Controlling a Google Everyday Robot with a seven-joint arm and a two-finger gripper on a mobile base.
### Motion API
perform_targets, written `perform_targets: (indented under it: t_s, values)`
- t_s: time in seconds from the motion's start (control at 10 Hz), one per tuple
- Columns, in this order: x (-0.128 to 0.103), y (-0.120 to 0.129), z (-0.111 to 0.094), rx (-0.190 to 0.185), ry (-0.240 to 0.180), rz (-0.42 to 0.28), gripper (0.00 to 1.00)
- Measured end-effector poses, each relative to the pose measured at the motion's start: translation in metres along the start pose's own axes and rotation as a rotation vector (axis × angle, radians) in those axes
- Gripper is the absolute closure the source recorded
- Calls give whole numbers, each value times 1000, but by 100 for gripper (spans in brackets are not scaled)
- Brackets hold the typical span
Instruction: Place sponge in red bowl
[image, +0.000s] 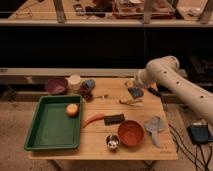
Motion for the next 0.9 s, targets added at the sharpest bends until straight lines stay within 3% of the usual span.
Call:
perform_targets:
  t_s: [0.2,0.4,0.9]
  values:
    - [-22,-7,-10,61,1,-2,100]
    - [-41,-2,-18,110,31,-2,100]
    - [-46,4,-20,106,50,-19,100]
